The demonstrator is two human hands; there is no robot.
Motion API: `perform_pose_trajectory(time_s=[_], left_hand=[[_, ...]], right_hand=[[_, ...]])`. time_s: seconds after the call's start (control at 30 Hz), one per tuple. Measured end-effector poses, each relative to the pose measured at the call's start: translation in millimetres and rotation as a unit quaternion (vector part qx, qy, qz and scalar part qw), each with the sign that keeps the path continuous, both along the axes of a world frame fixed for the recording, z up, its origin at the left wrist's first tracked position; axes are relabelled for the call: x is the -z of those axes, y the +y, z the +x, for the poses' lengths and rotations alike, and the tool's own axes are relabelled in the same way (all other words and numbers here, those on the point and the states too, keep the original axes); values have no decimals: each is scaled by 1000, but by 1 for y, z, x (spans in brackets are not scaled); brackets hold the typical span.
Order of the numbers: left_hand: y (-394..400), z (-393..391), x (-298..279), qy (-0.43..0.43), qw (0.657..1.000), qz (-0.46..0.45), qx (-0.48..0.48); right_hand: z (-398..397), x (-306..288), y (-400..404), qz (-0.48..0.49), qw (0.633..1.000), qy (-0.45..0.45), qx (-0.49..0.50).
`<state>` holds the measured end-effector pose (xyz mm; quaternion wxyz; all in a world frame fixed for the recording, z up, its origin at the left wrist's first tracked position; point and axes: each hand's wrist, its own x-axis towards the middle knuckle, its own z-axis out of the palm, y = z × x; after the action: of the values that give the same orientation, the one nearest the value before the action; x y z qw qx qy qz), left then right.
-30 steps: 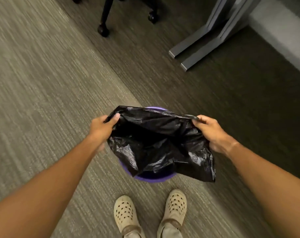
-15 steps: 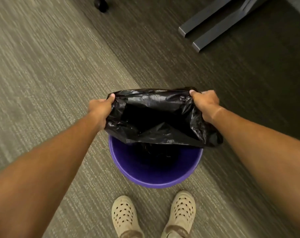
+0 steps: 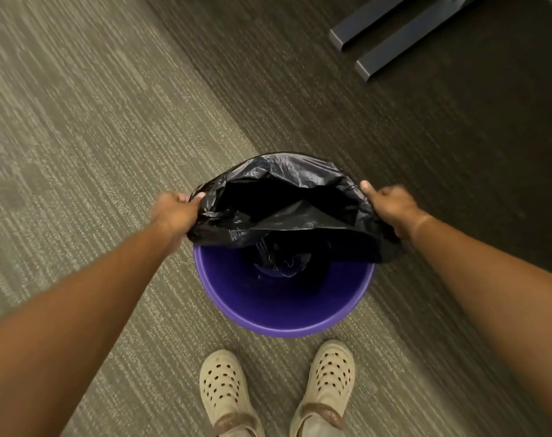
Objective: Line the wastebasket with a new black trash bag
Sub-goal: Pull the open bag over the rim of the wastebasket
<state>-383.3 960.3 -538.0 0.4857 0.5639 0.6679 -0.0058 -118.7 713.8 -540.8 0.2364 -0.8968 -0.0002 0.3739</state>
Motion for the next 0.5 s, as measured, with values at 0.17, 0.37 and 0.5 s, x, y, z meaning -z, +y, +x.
perform_pose_trajectory(time_s=[0.17, 0.37, 0.5], left_hand=[[-28, -24, -31, -19, 1000, -7, 17], [-59, -39, -59, 2, 1000, -17, -19], [-72, -25, -69, -6, 985, -107, -131]], right_hand=[[-38, -39, -31, 53, 996, -44, 57], [-78, -66, -70, 89, 964, 145, 207], [-99, -74, -88, 92, 936, 240, 241]])
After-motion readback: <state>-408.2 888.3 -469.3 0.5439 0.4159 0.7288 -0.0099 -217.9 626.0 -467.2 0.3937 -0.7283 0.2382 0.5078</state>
